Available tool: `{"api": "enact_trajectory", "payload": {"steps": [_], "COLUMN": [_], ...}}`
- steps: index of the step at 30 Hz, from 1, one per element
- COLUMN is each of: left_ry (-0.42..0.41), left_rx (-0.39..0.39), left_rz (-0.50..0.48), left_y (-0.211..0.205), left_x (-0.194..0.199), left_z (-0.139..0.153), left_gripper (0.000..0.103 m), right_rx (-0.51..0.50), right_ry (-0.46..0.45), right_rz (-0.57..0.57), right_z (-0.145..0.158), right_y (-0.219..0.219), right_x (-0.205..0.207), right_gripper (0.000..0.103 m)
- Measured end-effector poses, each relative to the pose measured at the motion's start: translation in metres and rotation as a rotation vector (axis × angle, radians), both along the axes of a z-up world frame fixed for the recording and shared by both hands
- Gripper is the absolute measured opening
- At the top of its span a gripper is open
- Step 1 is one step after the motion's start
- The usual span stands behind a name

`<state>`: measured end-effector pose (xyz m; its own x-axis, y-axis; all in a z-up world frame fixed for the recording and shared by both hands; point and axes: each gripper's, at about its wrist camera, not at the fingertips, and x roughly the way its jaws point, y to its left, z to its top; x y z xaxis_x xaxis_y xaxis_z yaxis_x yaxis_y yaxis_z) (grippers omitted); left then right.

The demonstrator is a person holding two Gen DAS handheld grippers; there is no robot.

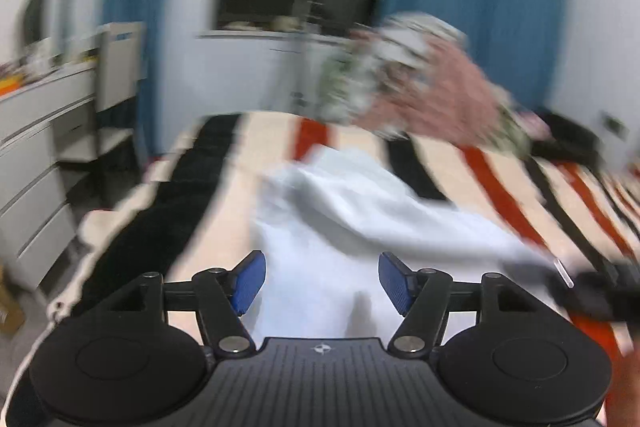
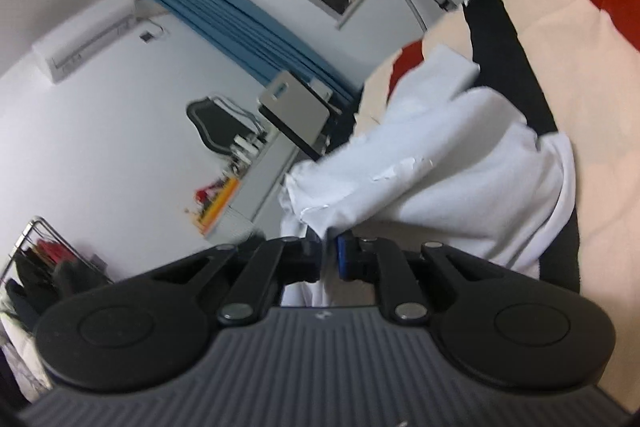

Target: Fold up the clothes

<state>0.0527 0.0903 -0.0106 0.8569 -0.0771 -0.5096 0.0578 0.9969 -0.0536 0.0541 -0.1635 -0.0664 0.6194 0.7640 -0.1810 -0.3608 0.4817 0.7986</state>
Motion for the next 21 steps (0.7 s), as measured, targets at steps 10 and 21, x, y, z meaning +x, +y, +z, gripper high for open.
{"api": "enact_trajectory", "payload": {"steps": [10,21], "left_ry": [0.031,-0.058], "left_rx": [0.456,0.308], "left_rz": [-0.261,-0.119], "left_y": [-0.117,-0.083], "left_x": [-0.039,-0.039], "left_z": [-0.059,-0.025], "left_gripper": [0.074,0.004], "right_rx": [0.103,0.059], "right_ry": [0.006,0.057], "right_rz": [-0.087,-0.153], "right_z": [0.016,0.012], "right_y": [-0.033,-0.045], "right_x": [-0.01,-0.008], "right_gripper": [0.01,0.012]}}
